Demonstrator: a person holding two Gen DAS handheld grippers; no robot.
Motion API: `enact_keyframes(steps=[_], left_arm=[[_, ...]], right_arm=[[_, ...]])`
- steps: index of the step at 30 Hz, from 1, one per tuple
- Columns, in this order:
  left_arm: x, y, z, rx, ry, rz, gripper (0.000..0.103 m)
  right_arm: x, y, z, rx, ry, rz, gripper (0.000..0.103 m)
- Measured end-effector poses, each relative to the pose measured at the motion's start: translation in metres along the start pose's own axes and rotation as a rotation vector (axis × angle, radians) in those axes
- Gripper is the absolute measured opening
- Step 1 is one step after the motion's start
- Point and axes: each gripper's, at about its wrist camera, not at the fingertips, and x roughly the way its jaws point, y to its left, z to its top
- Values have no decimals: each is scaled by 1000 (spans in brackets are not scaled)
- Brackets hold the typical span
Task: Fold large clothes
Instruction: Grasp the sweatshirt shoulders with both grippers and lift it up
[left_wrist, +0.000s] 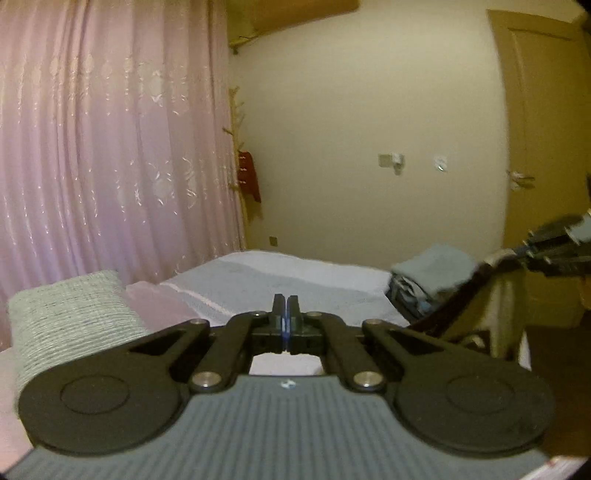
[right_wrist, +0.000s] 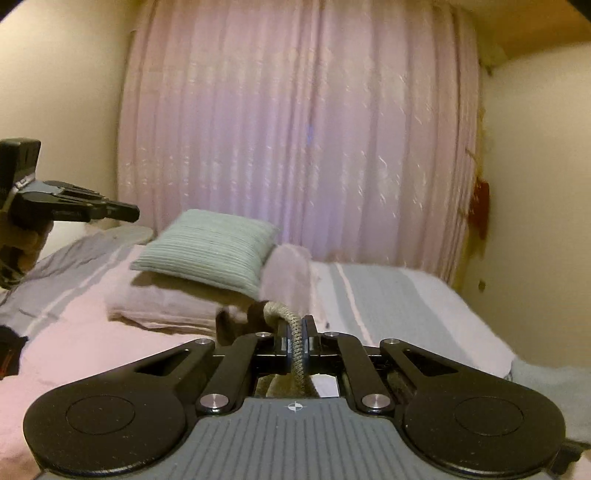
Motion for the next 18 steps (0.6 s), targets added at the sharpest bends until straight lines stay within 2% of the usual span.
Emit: enact_keyframes(steps=[4, 6, 8, 9, 10, 12, 15, 18], left_arm=[[-26, -12, -24, 9, 109, -34, 0], [-21, -20, -43, 32, 168, -58, 5], [-1, -33, -66, 70, 232, -98, 13], [8, -36, -78, 82, 256, -121, 23], [18, -43, -90, 100, 277, -152, 28], [45, -60, -115, 156, 316, -211, 33], [85, -81, -146, 234, 331, -288, 59], [123, -94, -168, 282, 345, -383, 61]], right_arm=[[-16, 32, -2, -8, 33, -2, 1], [-20, 40, -5, -9, 46, 3, 1], [-21, 44, -10, -5, 60, 5, 1], [-22, 45, -13, 0, 68, 7, 1], [-20, 42, -16, 2, 79, 8, 1], [-14, 33, -19, 8, 95, 7, 1], [-5, 8, -27, 53, 120, 11, 1], [3, -13, -30, 74, 141, 17, 1]])
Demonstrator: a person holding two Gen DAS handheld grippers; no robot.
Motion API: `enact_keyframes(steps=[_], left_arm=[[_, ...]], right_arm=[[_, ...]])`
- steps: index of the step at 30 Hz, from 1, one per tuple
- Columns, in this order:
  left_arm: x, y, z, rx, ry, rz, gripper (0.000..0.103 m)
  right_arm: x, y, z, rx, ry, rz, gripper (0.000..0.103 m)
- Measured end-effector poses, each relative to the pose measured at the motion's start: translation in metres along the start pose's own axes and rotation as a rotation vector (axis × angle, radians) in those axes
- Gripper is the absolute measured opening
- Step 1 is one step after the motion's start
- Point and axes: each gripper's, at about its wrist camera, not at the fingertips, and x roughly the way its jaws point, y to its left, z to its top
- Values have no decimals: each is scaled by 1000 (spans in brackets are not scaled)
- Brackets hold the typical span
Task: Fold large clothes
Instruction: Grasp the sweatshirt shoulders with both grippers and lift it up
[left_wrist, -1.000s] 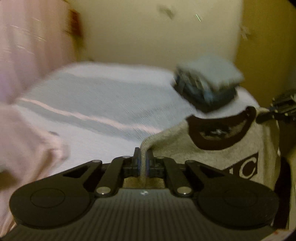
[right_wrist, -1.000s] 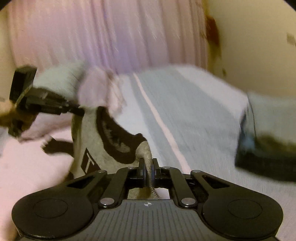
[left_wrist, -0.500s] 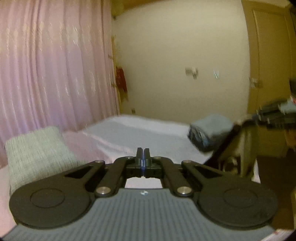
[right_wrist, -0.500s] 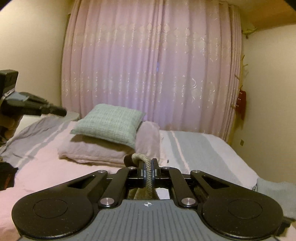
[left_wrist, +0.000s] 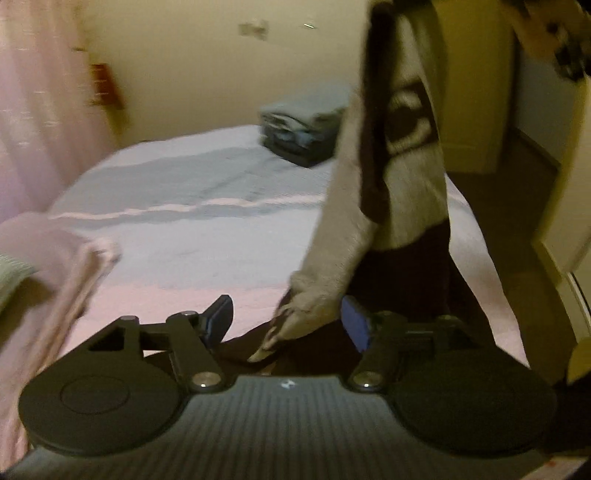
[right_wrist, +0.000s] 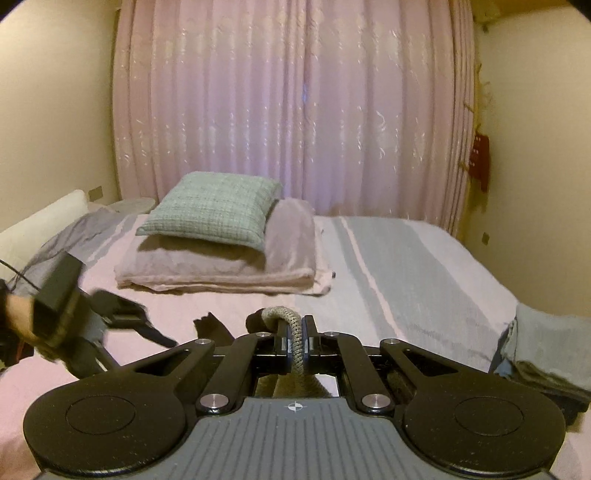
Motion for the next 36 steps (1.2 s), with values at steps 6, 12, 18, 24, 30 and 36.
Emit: enact_keyframes(steps=[6, 12, 18, 24, 30, 36], left_arm=[[60, 4, 9, 103, -26, -124, 53], [72, 23, 22, 37, 23, -117, 6], [-38, 55, 53, -84, -91, 165, 6], [-195, 24, 82, -60, -205, 418, 6], [-341, -71, 93, -9, -295, 583, 6], [-456, -155, 106, -4, -362, 652, 6]], right_arm=[[16, -34, -1, 13, 37, 14, 1], [31, -56, -1, 24, 49, 27, 1], [8, -54, 13, -20, -29, 43, 1], [-53, 7, 41, -136, -201, 69, 1], [-162, 83, 63, -198, -398, 55, 1], [-272, 138, 78, -283, -527, 31, 1]])
